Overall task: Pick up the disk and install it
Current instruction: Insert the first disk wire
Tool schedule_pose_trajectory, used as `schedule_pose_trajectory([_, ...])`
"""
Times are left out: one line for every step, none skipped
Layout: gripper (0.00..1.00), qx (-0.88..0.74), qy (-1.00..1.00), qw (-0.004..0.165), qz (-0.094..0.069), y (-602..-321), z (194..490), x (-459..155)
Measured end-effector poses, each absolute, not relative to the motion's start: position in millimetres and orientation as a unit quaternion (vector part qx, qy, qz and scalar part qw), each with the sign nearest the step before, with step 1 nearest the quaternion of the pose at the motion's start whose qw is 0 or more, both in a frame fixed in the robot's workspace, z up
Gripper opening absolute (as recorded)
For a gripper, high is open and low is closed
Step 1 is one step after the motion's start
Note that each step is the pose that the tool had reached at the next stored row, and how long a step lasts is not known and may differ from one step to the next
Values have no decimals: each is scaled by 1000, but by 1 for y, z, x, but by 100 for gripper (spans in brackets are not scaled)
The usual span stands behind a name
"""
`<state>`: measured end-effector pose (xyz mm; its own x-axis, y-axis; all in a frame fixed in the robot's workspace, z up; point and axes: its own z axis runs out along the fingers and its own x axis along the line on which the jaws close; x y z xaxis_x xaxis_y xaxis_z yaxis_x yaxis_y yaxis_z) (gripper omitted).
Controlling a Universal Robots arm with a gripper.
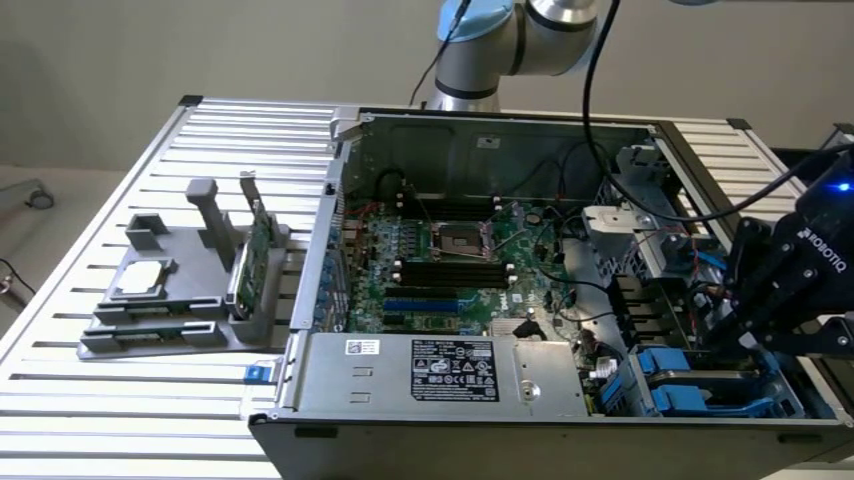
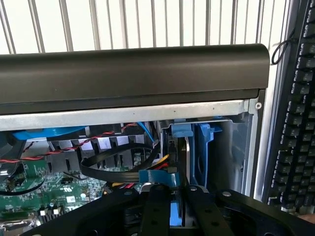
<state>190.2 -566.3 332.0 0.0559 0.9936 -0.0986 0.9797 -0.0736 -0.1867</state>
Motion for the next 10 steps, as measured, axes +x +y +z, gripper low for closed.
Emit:
schedule_pose_trajectory([16,-726,-680,35,101,-566,332,191])
schedule_pose_trajectory([16,-726,-680,35,101,-566,332,191])
schedule_pose_trajectory([16,-726,-680,36,102,-566,332,191])
schedule_pose_trajectory([16,-726,-680,36,102,-567,332,191])
schedule_pose_trajectory([16,-726,-680,36,102,-567,332,191])
schedule_pose_trajectory([16,-725,-680,37,102,-567,332,191])
schedule_pose_trajectory([16,-725,-680,37,103,-568,331,191])
schedule_pose_trajectory([16,-725,-680,37,103,-568,331,191])
schedule_pose_trajectory([16,-725,-680,38,104,-569,331,191])
schedule_pose_trajectory([16,-725,-680,38,104,-569,331,191])
